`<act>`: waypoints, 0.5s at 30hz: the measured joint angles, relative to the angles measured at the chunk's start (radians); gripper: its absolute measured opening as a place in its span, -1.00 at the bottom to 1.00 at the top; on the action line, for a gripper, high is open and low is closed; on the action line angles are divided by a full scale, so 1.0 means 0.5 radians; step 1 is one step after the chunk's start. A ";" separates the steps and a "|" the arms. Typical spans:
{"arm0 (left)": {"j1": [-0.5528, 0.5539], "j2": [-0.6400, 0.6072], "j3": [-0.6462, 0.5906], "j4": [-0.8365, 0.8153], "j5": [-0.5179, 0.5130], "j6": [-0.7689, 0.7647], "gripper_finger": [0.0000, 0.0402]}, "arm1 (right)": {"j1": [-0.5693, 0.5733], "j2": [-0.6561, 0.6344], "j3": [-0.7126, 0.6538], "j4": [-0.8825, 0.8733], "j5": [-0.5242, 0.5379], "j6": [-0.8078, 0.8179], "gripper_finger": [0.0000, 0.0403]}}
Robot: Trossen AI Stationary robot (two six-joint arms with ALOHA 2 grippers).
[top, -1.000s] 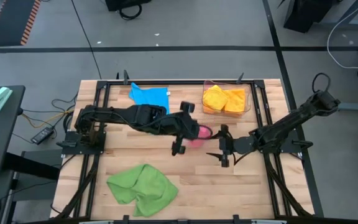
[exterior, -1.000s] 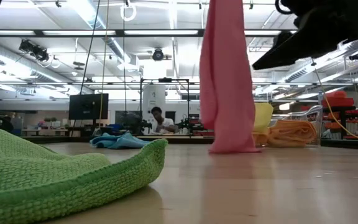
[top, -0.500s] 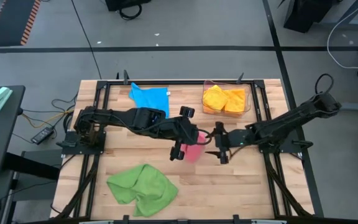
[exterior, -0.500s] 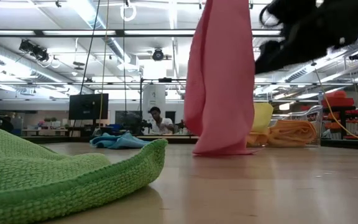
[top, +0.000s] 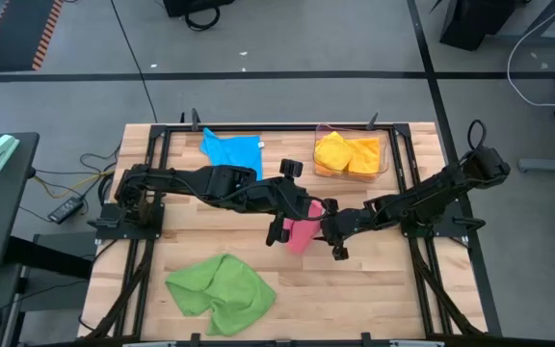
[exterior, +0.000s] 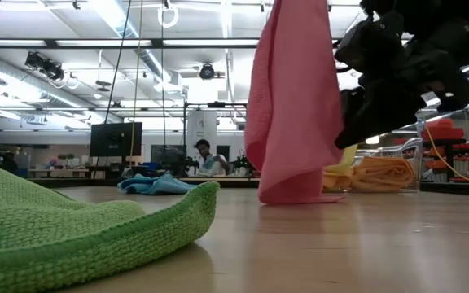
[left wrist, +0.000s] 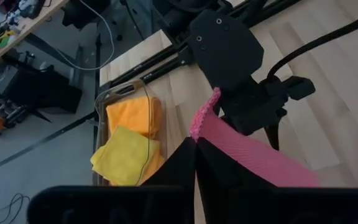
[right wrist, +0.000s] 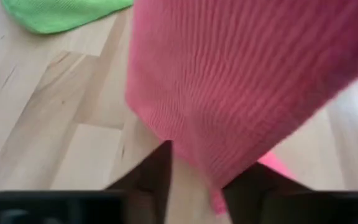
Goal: Fold microfiber towels
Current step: Fold the pink microfiber cloth
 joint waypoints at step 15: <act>-0.083 -0.134 -0.003 -0.273 0.799 -0.432 -0.92 | 0.464 -0.524 0.584 -1.233 -0.118 0.583 -0.96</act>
